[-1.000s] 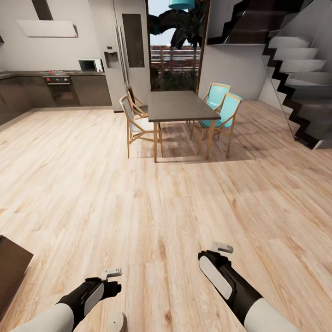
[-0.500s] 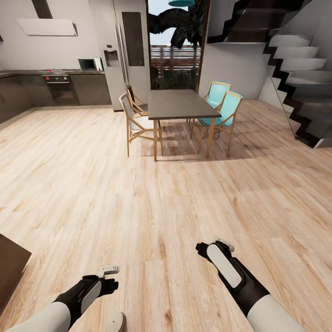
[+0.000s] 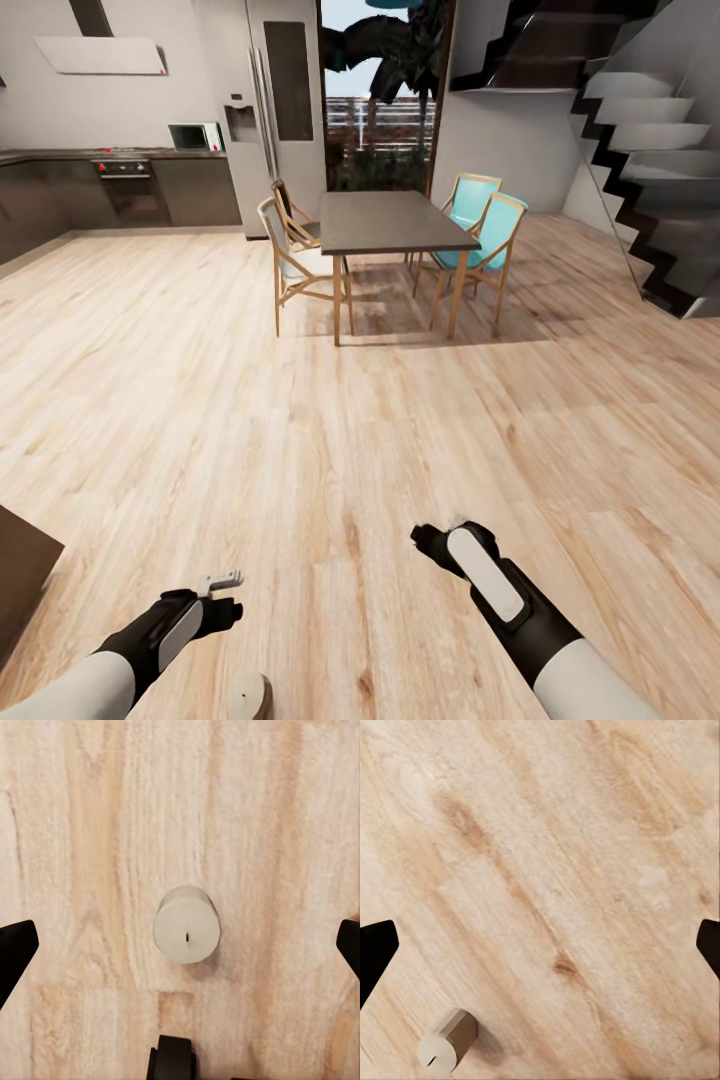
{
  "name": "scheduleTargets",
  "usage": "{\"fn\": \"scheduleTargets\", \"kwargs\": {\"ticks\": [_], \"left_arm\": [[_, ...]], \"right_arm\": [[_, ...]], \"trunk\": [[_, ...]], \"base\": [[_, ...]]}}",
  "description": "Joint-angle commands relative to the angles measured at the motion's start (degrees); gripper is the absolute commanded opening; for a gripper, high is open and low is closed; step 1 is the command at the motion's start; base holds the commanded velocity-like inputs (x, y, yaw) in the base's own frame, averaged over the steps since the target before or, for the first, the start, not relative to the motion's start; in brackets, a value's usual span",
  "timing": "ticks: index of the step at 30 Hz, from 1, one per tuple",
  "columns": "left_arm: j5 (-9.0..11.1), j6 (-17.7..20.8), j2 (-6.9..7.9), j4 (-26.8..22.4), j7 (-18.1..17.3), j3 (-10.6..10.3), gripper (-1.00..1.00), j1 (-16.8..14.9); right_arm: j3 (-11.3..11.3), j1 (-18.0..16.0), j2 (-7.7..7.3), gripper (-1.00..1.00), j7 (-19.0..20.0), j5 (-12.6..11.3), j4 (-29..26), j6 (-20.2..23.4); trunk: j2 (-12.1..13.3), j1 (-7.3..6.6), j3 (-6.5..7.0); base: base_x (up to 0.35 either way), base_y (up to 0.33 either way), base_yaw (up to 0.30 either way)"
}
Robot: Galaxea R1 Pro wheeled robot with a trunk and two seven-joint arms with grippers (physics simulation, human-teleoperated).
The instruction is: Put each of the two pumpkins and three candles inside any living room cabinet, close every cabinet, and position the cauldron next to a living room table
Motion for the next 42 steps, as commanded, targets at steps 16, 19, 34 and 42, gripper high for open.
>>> {"fn": "scheduleTargets", "kwargs": {"ticks": [16, 19, 34, 42], "left_arm": [[0.63, 0.32, -0.38, -0.24, 0.47, -0.46, 1.0, -0.01], [0.63, 0.32, -0.4, -0.26, 0.47, -0.46, 1.0, -0.01], [0.72, 0.32, -0.36, -0.27, 0.47, -0.46, 1.0, -0.01], [0.72, 0.41, -0.22, -0.26, 0.43, -0.48, 1.0, -0.01]], "right_arm": [[2.85, -0.06, -0.2, 1.0, -9.95, -0.62, -18.57, 7.54], [3.66, -0.06, -0.13, 1.0, -9.2, -0.7, -19.45, 9.15], [4.01, 0.03, -0.78, 1.0, 3.16, -14.61, -20.79, 10.2], [4.08, 0.03, -0.75, 1.0, 3.22, -14.71, -20.69, 10.2]], "trunk": [[-6.46, 3.52, -2.92], [-7.66, 4.17, -3.46], [-13.68, 7.47, -6.16], [-16.88, 9.23, -7.59]], "base": [[0.0, 0.0, 0.0], [0.0, 0.0, 0.0], [0.0, 0.0, 0.0], [0.0, 0.0, 0.0]]}}
